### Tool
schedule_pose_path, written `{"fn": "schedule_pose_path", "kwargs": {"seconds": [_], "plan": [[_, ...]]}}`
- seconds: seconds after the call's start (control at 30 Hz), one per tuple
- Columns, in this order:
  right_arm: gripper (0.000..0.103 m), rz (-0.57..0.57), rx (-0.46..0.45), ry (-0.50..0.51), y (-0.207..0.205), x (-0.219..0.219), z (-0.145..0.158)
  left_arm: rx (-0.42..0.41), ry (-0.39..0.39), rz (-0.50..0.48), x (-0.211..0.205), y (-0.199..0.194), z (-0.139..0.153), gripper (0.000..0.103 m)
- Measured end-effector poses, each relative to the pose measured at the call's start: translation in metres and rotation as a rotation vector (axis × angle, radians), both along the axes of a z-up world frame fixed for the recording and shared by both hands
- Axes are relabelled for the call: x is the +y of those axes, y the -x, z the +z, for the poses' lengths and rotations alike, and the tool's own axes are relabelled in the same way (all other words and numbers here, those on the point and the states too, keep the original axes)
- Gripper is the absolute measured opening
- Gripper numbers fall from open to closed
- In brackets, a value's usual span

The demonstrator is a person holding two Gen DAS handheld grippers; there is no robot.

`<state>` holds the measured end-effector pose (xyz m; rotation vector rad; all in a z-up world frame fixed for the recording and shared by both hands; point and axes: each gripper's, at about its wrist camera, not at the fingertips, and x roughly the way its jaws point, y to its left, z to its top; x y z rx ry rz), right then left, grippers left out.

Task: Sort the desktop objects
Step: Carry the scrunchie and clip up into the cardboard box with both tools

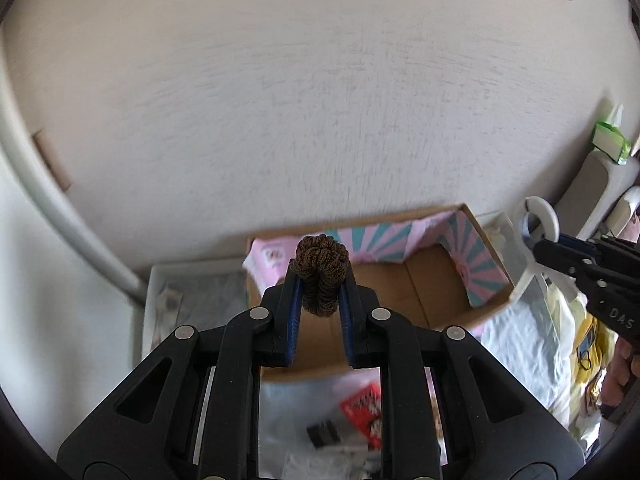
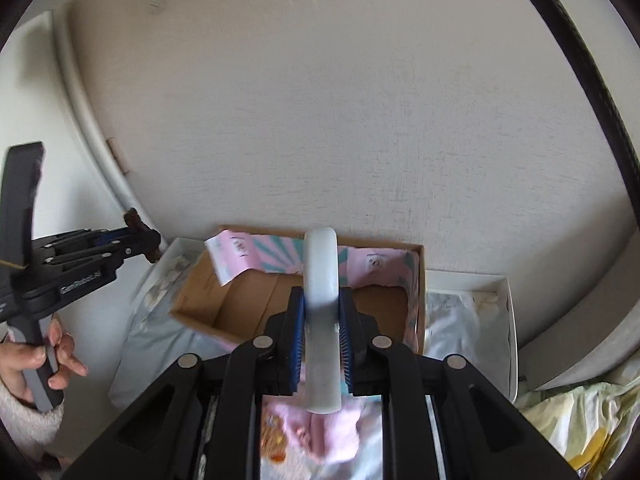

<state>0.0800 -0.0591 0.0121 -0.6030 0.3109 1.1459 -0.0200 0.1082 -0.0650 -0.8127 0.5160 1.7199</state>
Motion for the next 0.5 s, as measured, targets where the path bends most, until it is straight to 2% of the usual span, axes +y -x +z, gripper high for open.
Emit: {"fn": "schedule_pose_path", "kwargs": {"seconds": [0.2,0.43,0.5], "plan": [[0.015,-0.045,0.036,0.056,-0.023,0.044,-0.013,-0.01,0.058,-0.041,0.038,0.012,-0.024,0.015],[0.015,-0.091,0.1,0.184,-0.052,0.085,-0.062,-0.02,0.215,-0.091,0.076,0.025,-0.09,0.015],[0.015,-0.112,0.134,0.212,-0.061,0.089,-0.076,0.001,0.257,-0.126,0.083,0.025,-0.105,0.015]]}}
